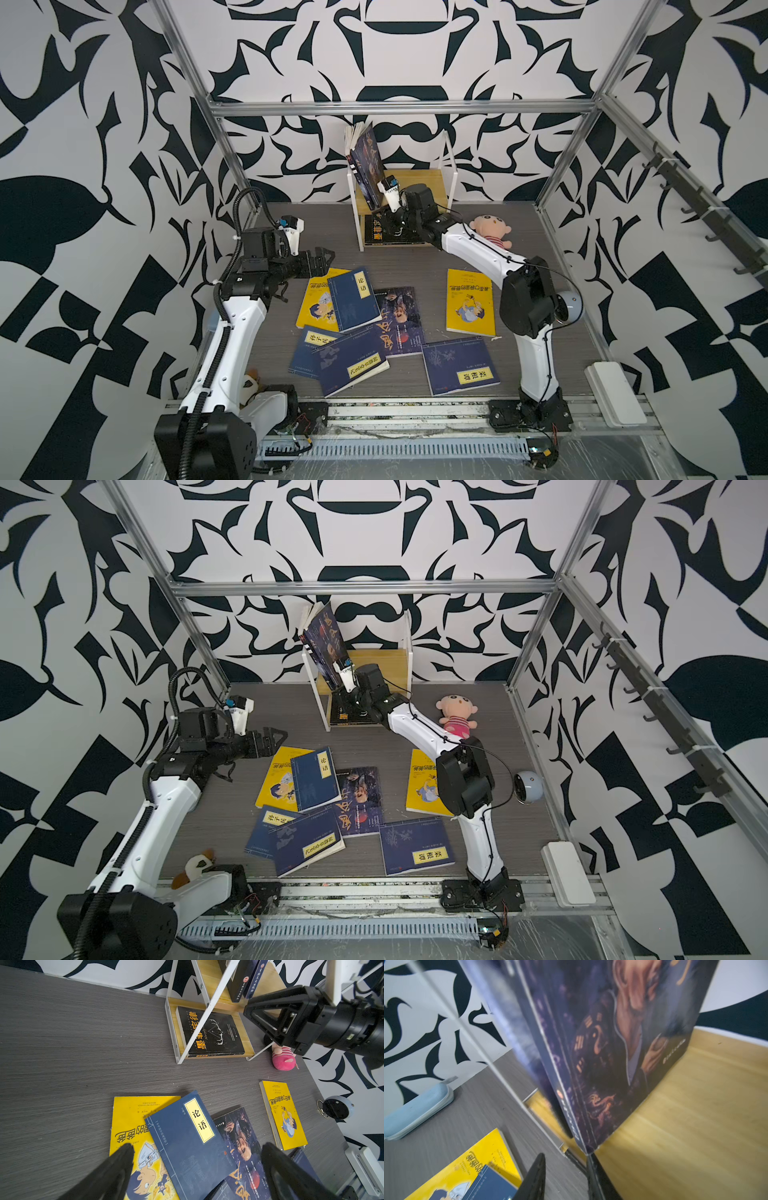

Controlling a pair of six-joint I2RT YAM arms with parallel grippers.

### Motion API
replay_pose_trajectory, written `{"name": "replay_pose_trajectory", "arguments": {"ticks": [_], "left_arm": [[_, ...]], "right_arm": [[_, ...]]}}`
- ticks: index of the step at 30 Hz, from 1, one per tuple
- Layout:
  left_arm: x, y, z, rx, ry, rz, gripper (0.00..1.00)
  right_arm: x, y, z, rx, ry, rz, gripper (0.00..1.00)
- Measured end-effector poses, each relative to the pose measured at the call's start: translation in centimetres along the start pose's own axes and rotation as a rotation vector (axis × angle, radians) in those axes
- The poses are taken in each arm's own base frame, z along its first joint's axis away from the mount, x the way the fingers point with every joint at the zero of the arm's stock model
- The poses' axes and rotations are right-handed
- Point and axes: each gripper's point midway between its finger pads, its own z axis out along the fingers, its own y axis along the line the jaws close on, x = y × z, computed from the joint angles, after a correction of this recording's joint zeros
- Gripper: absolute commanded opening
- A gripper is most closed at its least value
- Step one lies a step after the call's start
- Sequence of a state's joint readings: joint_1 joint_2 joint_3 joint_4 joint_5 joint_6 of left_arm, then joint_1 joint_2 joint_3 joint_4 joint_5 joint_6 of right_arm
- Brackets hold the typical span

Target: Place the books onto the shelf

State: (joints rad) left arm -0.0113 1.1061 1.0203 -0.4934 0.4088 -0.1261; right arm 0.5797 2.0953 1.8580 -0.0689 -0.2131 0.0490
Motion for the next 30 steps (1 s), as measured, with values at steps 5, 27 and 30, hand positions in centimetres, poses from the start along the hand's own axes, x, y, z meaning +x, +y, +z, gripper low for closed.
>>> {"name": "replay_pose_trajectory", "arguments": {"ticks": [5, 27, 30], "left_arm": [[0.0, 0.0, 0.0, 0.0, 0.0, 0.0, 0.99], [0.0, -0.1, 0.0, 0.007, -0.001, 0.0, 0.99], [0.0, -0.1, 0.0, 0.007, -0.001, 0.0, 1.0]], "right_arm": [[0.0, -1.4, -0.1, 0.03, -0.002, 0.008, 0.36], [2.0, -1.4, -6.4, 0.101, 0.001, 0.031, 0.37], [1.5, -1.6, -7.2, 0.124, 0.0, 0.027, 0.37]]}}
